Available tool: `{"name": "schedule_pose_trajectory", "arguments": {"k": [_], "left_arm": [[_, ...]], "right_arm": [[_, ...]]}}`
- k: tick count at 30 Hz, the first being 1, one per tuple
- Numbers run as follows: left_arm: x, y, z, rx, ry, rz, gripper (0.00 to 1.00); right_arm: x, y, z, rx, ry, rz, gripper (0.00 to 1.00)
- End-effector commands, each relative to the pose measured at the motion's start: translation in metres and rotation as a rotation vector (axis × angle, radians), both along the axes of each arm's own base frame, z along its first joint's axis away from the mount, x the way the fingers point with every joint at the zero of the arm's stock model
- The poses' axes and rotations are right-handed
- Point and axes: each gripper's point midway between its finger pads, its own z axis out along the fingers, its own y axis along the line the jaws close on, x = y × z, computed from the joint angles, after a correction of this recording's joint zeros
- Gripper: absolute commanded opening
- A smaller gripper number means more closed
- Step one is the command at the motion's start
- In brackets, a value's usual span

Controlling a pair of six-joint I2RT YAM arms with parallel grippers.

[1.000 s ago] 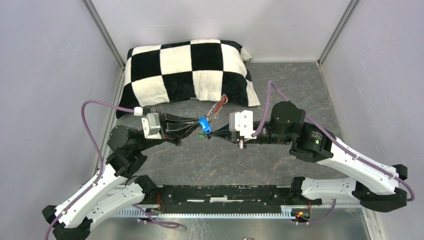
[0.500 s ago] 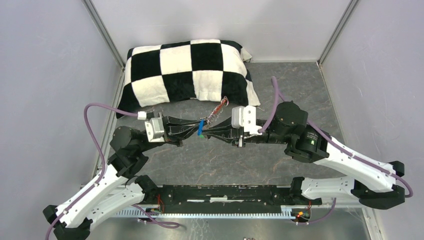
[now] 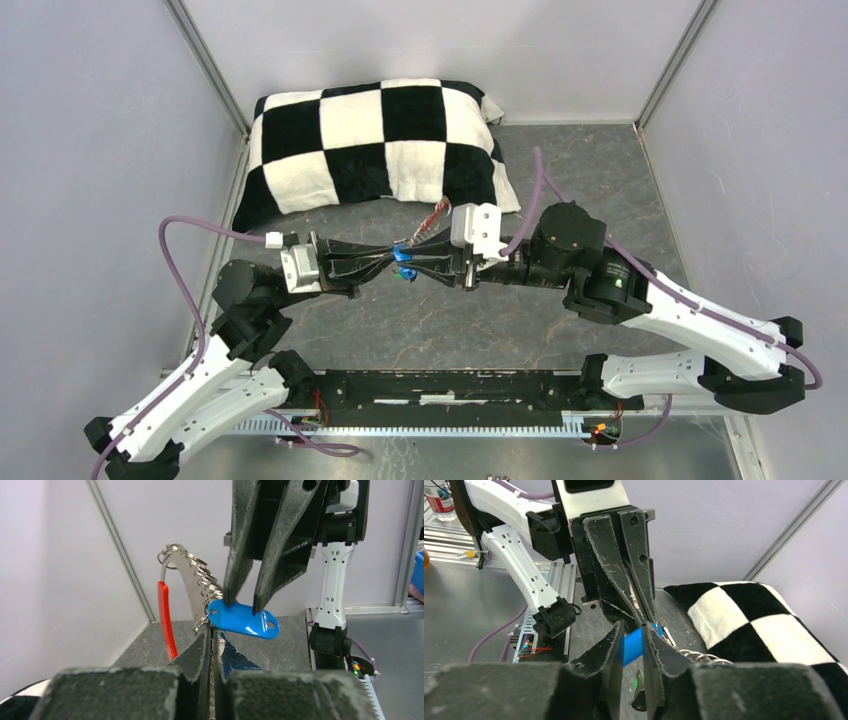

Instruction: Put the keys on the keyring

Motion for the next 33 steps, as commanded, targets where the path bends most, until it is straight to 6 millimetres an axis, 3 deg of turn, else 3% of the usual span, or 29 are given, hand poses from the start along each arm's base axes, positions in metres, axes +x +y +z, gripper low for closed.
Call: {"name": "schedule_pose_trajectory", "arguments": {"k": [1,4,8,14,21,28,33], "left_arm": [[-0.008,0.007,0.019,-0.048,-0.094,0.004,0.02],[-0.009,0.008,0.022,-0.051,-0.098,0.003,0.02],[-0.010,0.009,0.025,-0.059,-0.093,0.001,0.02],[-0.008,0.010,0.034,-0.085,-0.068,0.007,0.02],[-0.006,0.012,0.039,-0.092,-0.074,0.022,0.02],[-0.008,0.014,0.043,-0.099,-0.078,0.025,0.02],[-0.008,0.014,0.045,-0.101,-0.082,0.026,0.02]], "right_arm": [[0.000,-0.029,0.059,0.098,-0.023,-0.061,0.28],[-0.001,-0.041,0.063,0.087,-0.026,-0.080,0.35],[0.000,-0.045,0.046,0.032,-0.007,-0.094,0.35],[0.000,-0.028,0.010,-0.081,0.016,-0.058,0.22],[-0.003,-0.020,0.002,-0.077,0.027,-0.037,0.05],[-0.004,-0.022,-0.002,-0.080,0.037,-0.041,0.03],[-0.006,-0.013,-0.010,-0.094,0.050,-0.015,0.03]]}}
